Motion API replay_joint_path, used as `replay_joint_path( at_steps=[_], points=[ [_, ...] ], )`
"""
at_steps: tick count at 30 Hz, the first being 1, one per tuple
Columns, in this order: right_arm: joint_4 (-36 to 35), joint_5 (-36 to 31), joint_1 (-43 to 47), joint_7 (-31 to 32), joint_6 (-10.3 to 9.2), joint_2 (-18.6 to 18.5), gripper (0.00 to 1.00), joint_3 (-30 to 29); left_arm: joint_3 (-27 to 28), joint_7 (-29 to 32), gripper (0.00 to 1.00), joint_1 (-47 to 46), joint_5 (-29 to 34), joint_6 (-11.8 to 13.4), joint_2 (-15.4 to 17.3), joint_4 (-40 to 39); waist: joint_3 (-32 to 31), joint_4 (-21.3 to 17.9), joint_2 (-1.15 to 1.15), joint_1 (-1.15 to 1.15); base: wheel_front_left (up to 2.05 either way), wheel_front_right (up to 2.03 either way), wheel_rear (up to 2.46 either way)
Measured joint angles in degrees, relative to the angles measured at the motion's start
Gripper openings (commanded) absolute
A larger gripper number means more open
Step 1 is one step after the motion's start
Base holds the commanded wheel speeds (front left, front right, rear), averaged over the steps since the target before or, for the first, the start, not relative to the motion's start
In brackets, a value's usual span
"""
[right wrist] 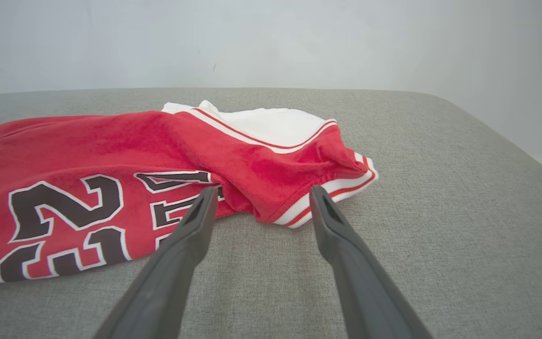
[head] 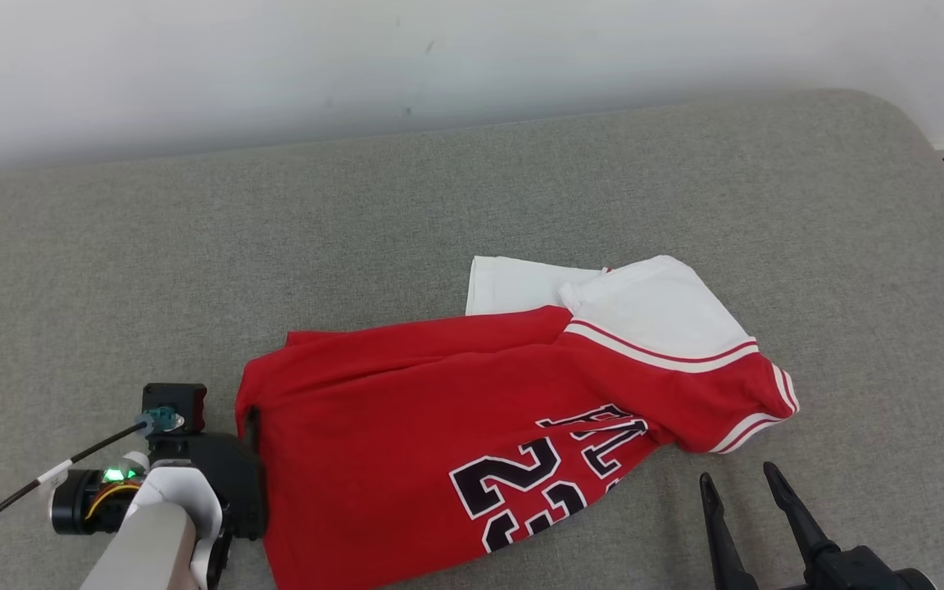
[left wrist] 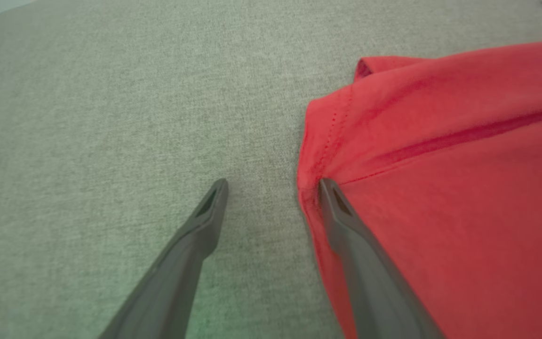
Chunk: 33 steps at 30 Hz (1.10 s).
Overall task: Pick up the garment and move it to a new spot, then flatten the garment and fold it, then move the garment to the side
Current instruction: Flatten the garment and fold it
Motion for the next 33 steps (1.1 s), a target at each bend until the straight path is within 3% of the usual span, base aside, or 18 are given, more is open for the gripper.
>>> replay_joint_path(
  at_steps=[2, 3, 4, 5, 15, 24, 29, 33],
  points=[
    [0.01, 0.02, -0.17, -0.01, 0.00, 0.00, 1.00, 0.02, -0.18, 0.44, 1.00, -0.42, -0.12, -0.46, -0.31, 0.27, 0.24, 0.08, 0.00, 0.00, 0.00, 0.00, 0.00],
    [0.05, 0.03, -0.25, -0.01, 0.00, -0.01, 1.00, 0.04, -0.35, 0.26, 0.66, -0.60, -0.16, -0.76, -0.32, 0.25, 0.34, 0.10, 0.00, 0.00, 0.00, 0.00, 0.00],
    [0.11, 0.04, -0.34, -0.01, 0.00, 0.00, 1.00, 0.04, -0.42, 0.19, 0.07, -0.70, -0.27, -1.00, -0.40, 0.36, 0.41, 0.09, 0.00, 0.00, 0.00, 0.00, 0.00],
    [0.14, 0.07, -0.40, -0.01, 0.00, 0.00, 1.00, 0.02, -0.54, 0.53, 0.00, -0.78, -0.45, -1.19, -0.58, 0.54, 0.42, 0.08, 0.00, 0.00, 0.00, 0.00, 0.00],
    [-2.09, -0.09, -4.37, 2.70, 0.00, -0.23, 1.00, -0.31, -0.46, -0.64, 0.00, -1.64, -1.37, -1.26, -1.08, -0.07, 0.75, 0.34, 0.00, 0.00, 0.00, 0.00, 0.00],
    [-5.71, 5.31, -17.61, 25.99, 0.00, -7.70, 1.00, -1.99, -0.55, -2.07, 0.00, -1.16, -2.14, -0.16, -1.64, -3.42, 2.03, 1.18, 0.00, 0.00, 0.00, 0.00, 0.00],
    [-3.16, 7.66, -23.54, 40.14, 0.00, -11.83, 1.00, -2.52, -1.44, -2.80, 0.00, -0.76, -2.38, 0.21, -3.19, -6.15, 3.37, 2.79, 0.00, 0.00, 0.00, 0.00, 0.00],
    [0.89, 9.24, -29.53, 44.37, 0.00, -14.22, 1.00, -1.58, -2.01, -2.79, 0.00, -0.88, -2.27, 0.37, -3.42, -8.11, 5.24, 3.90, 0.00, 0.00, 0.00, 0.00, 0.00]
  ],
)
